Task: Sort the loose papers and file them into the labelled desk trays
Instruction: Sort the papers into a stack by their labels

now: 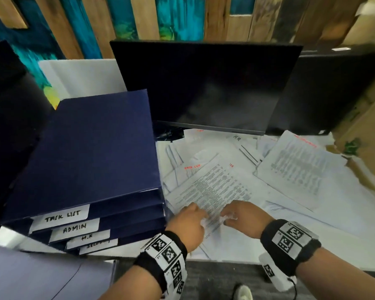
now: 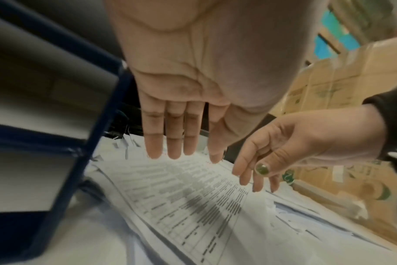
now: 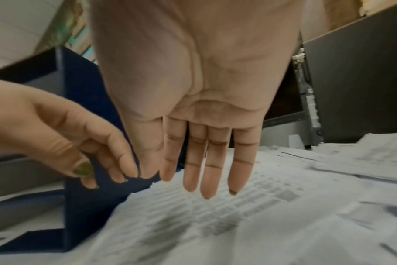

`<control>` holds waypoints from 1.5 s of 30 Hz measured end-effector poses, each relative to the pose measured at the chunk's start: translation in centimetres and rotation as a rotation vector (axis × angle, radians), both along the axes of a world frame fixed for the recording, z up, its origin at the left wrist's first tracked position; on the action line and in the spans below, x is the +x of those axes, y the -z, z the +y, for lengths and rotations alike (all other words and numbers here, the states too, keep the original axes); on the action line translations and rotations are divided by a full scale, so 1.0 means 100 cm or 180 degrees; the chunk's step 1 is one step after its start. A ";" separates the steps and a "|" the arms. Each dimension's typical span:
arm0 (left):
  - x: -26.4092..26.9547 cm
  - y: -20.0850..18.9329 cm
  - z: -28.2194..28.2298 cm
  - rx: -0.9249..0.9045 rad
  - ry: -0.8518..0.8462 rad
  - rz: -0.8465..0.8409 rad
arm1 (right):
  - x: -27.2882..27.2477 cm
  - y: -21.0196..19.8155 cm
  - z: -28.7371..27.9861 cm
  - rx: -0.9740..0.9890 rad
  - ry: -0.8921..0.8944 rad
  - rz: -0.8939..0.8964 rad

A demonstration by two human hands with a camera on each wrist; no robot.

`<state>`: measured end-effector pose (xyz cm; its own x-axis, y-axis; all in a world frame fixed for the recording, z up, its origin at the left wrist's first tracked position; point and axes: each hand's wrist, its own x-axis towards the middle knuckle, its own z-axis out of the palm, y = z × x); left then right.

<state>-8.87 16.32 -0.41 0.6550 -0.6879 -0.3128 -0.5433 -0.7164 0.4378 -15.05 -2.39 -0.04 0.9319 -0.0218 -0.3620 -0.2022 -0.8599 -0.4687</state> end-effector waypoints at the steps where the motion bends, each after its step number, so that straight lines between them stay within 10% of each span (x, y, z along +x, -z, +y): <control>1: 0.003 0.005 -0.008 0.0117 0.0001 0.0101 | 0.001 0.005 -0.011 -0.0039 0.0072 0.0045; 11: 0.024 0.056 -0.084 0.1200 0.0357 0.0256 | 0.018 0.038 -0.141 -0.0513 0.1077 -0.0520; 17: 0.029 0.067 -0.115 0.1173 -0.0055 0.0234 | 0.021 0.055 -0.202 -0.0795 0.1229 0.0200; 37: 0.021 0.038 -0.166 0.0982 -0.0406 0.0755 | 0.034 0.051 -0.218 -0.1011 0.1133 0.0328; 45: 0.076 0.034 -0.124 0.0033 -0.2248 0.0365 | 0.049 0.049 -0.188 0.0678 0.1767 0.0072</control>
<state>-1.24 3.90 -3.81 0.9054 -0.1083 -0.4106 0.1008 -0.8844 0.4556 -10.18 -21.17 -4.97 0.7939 -0.4283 -0.4316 -0.6067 -0.5101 -0.6097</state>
